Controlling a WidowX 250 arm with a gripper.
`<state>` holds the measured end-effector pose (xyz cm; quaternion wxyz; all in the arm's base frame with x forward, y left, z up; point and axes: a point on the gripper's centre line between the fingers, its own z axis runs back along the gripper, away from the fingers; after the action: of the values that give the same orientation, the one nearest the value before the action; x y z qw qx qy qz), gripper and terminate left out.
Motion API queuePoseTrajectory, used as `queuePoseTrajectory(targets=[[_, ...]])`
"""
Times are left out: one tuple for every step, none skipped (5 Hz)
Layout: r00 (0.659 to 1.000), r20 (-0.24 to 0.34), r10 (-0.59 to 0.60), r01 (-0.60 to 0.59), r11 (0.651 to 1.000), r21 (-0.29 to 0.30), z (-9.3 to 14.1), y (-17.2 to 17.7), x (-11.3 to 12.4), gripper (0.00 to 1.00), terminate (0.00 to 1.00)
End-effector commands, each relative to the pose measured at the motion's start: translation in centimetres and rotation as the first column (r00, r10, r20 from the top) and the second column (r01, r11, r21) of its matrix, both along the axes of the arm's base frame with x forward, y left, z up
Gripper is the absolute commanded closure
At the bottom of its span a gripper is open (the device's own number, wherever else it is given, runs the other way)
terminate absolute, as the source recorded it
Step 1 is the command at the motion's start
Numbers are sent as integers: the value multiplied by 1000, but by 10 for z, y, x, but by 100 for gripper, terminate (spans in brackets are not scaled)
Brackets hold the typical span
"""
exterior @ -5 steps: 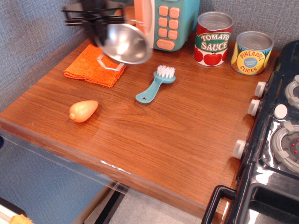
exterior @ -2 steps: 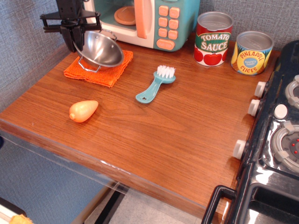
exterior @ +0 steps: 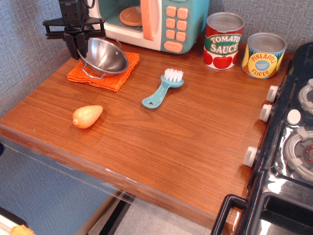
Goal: Move the pot and place on top of towel
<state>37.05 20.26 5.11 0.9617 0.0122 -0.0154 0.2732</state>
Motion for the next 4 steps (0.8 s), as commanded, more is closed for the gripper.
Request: queuePoseTrajectory(targets=[[998,34,54,-55,998,12,21,5,-8,0,0],[999,10,49,-50,998,23,20,5,-9,0,0],[999,12,51,-51,997,50,24,8,-10,0,0],[999,42,9,-14,992,128,37,8,-11,0,0]])
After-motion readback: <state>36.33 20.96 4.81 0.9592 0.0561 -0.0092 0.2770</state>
